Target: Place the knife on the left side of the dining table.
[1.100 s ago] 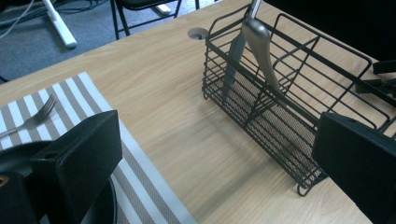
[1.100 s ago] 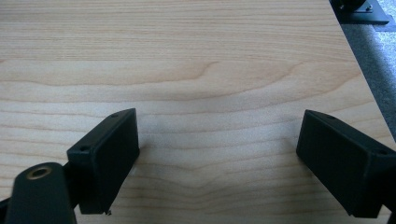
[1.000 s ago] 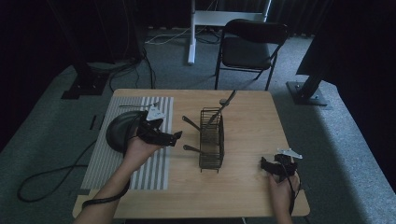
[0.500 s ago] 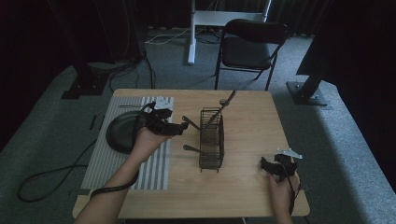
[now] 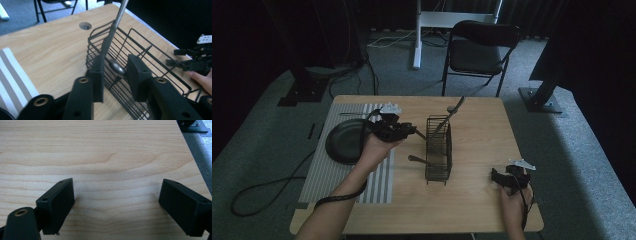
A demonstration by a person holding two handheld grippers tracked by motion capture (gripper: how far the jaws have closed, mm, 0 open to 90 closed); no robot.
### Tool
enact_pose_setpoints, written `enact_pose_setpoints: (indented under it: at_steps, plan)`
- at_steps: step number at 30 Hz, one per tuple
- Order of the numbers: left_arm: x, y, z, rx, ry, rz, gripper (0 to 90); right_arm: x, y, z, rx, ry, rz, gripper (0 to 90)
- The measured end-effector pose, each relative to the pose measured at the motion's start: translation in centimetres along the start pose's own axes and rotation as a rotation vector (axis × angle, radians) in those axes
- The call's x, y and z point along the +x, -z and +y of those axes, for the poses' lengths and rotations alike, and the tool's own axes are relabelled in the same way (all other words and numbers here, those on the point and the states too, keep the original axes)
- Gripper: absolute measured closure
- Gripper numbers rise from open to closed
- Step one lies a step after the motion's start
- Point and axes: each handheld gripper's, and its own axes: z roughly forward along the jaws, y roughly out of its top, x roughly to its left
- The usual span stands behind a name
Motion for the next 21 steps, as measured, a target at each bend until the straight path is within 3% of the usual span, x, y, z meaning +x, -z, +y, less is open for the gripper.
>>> enact_pose_setpoints:
  at_steps: [5,9,11,13,16,21]
  plan:
    - [0.0,0.1,-0.1,-0.008,0.000,-0.032,75.1,0.0,0.0,0.0,0.000,0.000,0.000,12.1]
    - [-0.3,0.5,-0.3,-0.039,0.054,-0.107,82.2,0.0,0.0,0.0,0.000,-0.001,0.000,12.1]
    - [-0.3,0.5,-0.3,-0.039,0.054,-0.107,83.2,0.0,0.0,0.0,0.000,-0.001,0.000,12.1]
    - [-1.1,0.6,-0.2,-0.051,0.038,-0.121,83.7,0.0,0.0,0.0,0.000,-0.001,0.000,12.1]
    - [-1.8,0.7,0.1,-0.057,0.008,-0.110,83.8,0.0,0.0,0.0,0.000,-0.001,0.000,12.1]
    - [-2.4,1.1,0.6,-0.067,0.000,-0.125,83.9,0.0,0.0,0.0,0.000,-0.001,0.000,12.1]
